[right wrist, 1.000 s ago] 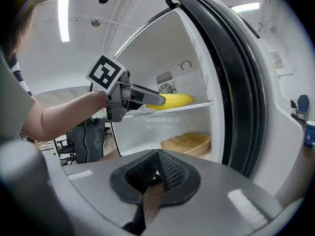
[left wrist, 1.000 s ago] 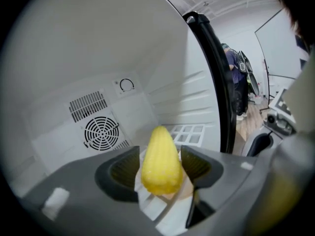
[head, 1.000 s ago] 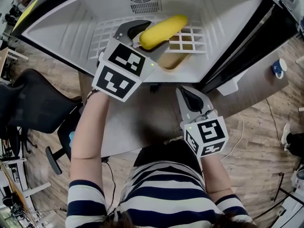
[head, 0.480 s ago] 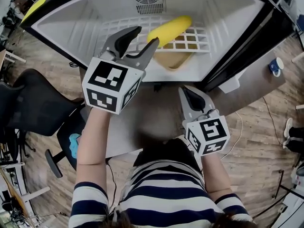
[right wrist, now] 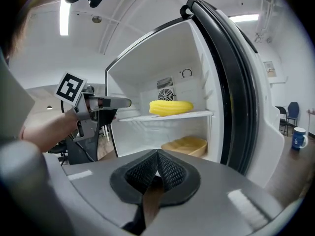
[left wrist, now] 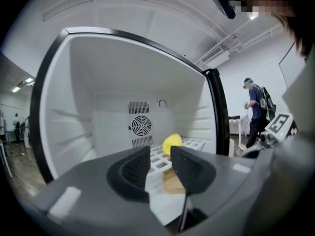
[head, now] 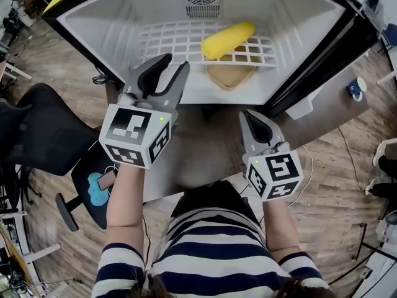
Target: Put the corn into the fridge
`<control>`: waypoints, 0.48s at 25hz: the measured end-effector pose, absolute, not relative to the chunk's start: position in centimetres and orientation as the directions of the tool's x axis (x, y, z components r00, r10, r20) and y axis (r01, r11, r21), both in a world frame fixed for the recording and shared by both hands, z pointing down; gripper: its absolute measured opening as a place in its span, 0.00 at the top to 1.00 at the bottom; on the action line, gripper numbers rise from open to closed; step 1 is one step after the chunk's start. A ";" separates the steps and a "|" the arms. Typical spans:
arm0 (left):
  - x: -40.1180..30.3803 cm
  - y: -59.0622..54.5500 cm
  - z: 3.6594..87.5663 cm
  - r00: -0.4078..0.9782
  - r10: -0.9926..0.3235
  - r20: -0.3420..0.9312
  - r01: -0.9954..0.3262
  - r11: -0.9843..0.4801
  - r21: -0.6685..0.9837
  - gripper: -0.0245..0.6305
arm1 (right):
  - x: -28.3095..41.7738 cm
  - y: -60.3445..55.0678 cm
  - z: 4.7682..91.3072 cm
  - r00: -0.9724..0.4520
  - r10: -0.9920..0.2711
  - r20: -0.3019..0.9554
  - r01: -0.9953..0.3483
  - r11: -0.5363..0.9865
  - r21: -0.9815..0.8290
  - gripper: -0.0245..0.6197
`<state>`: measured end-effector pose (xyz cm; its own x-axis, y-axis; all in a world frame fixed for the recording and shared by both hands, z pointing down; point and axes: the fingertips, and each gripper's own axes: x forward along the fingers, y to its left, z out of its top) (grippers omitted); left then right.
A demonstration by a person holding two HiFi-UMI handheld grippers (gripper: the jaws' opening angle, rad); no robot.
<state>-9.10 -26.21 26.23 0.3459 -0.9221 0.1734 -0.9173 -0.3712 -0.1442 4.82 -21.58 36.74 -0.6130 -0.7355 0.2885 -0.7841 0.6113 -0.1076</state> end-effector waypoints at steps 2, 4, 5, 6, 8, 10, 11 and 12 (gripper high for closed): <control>-9.6 -25.1 26.6 0.336 -0.928 0.162 -0.927 -0.356 -0.117 0.96 | 4.7 -21.3 36.7 -0.612 -0.737 0.287 -0.785 0.610 -0.110 0.97; -9.9 -24.1 27.1 0.325 -0.933 0.155 -0.936 -0.341 -0.087 0.96 | 4.6 -21.0 36.6 -0.614 -0.736 0.286 -0.784 0.610 -0.111 0.97; -10.0 -23.6 27.3 0.321 -0.935 0.152 -0.940 -0.334 -0.068 0.96 | 4.6 -20.9 36.5 -0.614 -0.736 0.285 -0.784 0.611 -0.111 0.97; -10.1 -23.1 27.6 0.317 -0.937 0.147 -0.944 -0.327 -0.048 0.96 | 4.7 -20.8 36.5 -0.614 -0.736 0.285 -0.784 0.610 -0.111 0.97; -10.2 -22.1 27.9 0.307 -0.942 0.134 -0.950 -0.312 -0.018 0.96 | 4.8 -20.6 36.3 -0.611 -0.739 0.283 -0.786 0.608 -0.110 0.97; -10.4 -21.3 28.2 0.292 -0.948 0.126 -0.955 -0.295 -0.012 0.96 | 4.9 -20.5 36.1 -0.608 -0.742 0.281 -0.789 0.605 -0.108 0.97; -10.6 -20.9 28.4 0.284 -0.951 0.125 -0.958 -0.287 -0.013 0.96 | 4.9 -20.4 36.1 -0.606 -0.744 0.281 -0.790 0.603 -0.107 0.97; -10.8 -20.6 28.7 0.277 -0.953 0.127 -0.960 -0.280 -0.012 0.96 | 5.0 -20.4 36.1 -0.604 -0.746 0.281 -0.792 0.601 -0.106 0.97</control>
<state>-10.78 -20.58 28.70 0.2768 -0.9525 0.1266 -0.9598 -0.2805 -0.0117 4.98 -20.37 36.07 -0.6040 -0.7457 0.2815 -0.7919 0.6013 -0.1061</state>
